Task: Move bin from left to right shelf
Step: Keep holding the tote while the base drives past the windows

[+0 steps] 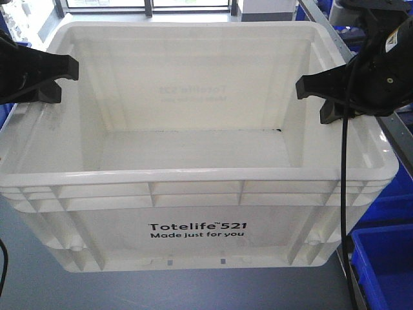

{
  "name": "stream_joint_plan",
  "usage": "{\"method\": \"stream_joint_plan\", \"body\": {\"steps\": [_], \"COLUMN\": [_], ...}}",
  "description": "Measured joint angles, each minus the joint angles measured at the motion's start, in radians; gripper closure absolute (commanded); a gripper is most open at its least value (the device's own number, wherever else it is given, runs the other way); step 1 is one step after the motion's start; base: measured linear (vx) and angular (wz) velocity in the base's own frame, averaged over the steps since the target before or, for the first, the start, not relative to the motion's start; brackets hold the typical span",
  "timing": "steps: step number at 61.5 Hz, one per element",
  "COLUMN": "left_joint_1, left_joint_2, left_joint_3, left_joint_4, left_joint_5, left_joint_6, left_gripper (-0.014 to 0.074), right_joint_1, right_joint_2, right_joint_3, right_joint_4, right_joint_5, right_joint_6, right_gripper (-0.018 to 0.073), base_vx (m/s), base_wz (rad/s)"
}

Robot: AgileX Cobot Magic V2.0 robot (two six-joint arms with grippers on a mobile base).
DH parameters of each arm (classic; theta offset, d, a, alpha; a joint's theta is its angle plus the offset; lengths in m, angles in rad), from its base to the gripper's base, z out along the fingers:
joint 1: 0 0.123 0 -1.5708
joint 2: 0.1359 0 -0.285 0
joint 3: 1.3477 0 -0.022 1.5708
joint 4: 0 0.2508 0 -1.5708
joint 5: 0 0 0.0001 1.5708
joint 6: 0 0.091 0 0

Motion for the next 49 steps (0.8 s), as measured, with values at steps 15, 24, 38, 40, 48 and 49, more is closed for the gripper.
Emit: {"method": "stream_joint_plan", "body": {"steps": [15, 24, 38, 40, 48, 49], "left_joint_1": [0.0, 0.0, 0.0, 0.0, 0.0, 0.0], "left_joint_2": [0.0, 0.0, 0.0, 0.0, 0.0, 0.0], "left_joint_3": [0.0, 0.0, 0.0, 0.0, 0.0, 0.0], "left_joint_4": [0.0, 0.0, 0.001, 0.001, 0.001, 0.001], "left_joint_5": [0.0, 0.0, 0.0, 0.0, 0.001, 0.001], "left_joint_6": [0.0, 0.0, 0.001, 0.001, 0.001, 0.001], "left_gripper": [0.0602, 0.0602, 0.0602, 0.0602, 0.0602, 0.0602], "right_joint_1": [0.0, 0.0, 0.0, 0.0, 0.0, 0.0], "right_joint_2": [0.0, 0.0, 0.0, 0.0, 0.0, 0.0], "right_joint_3": [0.0, 0.0, 0.0, 0.0, 0.0, 0.0], "right_joint_4": [0.0, 0.0, 0.0, 0.0, 0.0, 0.0], "right_joint_5": [0.0, 0.0, -0.001, -0.001, -0.001, -0.001], "right_joint_6": [0.0, 0.0, 0.0, 0.0, 0.0, 0.0], "right_gripper": [0.0509, 0.0509, 0.0509, 0.0509, 0.0509, 0.0509], "base_vx": [0.4, 0.4, 0.4, 0.4, 0.4, 0.4], "base_wz": [0.04, 0.06, 0.03, 0.0, -0.04, -0.07]}}
